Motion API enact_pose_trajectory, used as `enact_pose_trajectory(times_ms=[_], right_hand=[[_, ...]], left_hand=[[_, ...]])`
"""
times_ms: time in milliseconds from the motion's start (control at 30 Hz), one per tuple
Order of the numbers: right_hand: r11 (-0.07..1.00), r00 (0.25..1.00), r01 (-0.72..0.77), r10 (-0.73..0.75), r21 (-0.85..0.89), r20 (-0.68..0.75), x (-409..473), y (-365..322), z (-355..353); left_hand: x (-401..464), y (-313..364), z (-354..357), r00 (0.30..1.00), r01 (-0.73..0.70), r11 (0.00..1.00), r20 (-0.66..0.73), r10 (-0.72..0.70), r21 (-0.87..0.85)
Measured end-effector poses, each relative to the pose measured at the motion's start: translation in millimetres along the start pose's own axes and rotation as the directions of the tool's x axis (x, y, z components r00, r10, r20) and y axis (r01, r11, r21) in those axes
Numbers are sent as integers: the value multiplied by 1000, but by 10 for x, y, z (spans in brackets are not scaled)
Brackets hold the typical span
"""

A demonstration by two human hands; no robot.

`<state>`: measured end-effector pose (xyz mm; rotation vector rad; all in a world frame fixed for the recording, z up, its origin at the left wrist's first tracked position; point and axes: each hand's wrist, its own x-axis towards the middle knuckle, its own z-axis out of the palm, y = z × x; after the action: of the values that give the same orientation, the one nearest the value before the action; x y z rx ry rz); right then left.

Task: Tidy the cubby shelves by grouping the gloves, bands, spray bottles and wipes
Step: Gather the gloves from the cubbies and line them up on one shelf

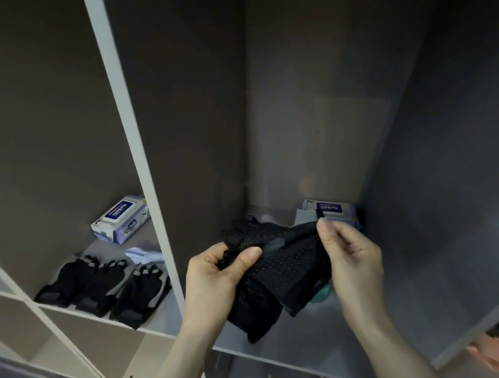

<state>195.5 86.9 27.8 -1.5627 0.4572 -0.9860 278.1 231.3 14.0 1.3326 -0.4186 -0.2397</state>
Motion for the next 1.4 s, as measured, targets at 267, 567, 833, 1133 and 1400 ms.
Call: enact_pose_trajectory(times_ms=[267,567,833,1133,1400], right_hand=[[987,940,-135,100,87,325,-25,101,-23],[953,834,-290,203,93,513,-46,28,-110],[912,925,-334,269,236,270,4,62,-49],[851,753,-508,363,135,549,183,-7,-185],[853,750,-509,373,116,546,186,-83,-173]], left_hand=[[24,37,0,997,69,994,31,-67,-81],[102,81,18,997,75,991,-22,-78,-106],[87,63,16,992,123,975,22,-121,-183],[259,214,-85,983,-12,1000,183,14,-17],[230,128,22,985,-18,1000,170,17,1]])
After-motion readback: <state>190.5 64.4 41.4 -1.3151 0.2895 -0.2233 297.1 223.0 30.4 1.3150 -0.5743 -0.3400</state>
